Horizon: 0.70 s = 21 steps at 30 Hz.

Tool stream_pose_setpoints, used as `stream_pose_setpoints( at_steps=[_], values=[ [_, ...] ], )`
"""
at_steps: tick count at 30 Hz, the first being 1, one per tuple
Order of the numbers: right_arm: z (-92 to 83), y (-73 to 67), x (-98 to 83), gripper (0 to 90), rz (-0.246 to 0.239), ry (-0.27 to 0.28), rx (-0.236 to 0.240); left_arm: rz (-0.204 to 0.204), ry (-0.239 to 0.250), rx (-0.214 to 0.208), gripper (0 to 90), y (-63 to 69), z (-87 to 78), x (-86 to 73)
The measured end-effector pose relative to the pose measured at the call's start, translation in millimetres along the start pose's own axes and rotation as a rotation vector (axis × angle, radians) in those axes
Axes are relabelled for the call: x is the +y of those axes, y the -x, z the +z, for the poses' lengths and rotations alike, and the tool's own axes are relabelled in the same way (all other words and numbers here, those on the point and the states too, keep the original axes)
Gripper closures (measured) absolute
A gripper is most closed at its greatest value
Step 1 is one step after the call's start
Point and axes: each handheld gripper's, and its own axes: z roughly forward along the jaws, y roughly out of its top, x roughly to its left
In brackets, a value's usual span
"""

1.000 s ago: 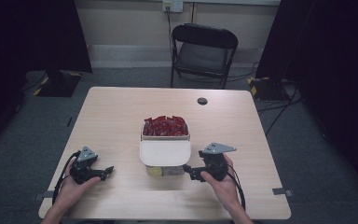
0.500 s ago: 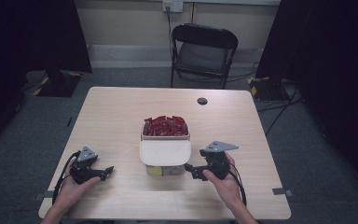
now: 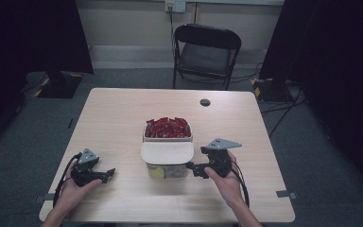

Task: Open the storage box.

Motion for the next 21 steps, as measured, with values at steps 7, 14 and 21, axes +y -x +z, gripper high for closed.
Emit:
stream_pose_setpoints(
  at_steps=[7, 14, 21],
  values=[
    [2.9, 0.4, 5.9, 13.9, 0.003, 0.011, -0.004, -0.001, 0.0, 0.0, 14.3, 0.0, 0.0, 0.0],
    [6.1, 1.5, 8.2, 13.9, 0.01, 0.017, 0.001, 0.0, 0.0, 0.0, 14.4, 0.0, 0.0, 0.0],
    [8.3, 2.8, 12.5, 14.0, 0.016, 0.027, 0.006, 0.0, 0.0, 0.0, 14.4, 0.0, 0.0, 0.0]
  ],
)
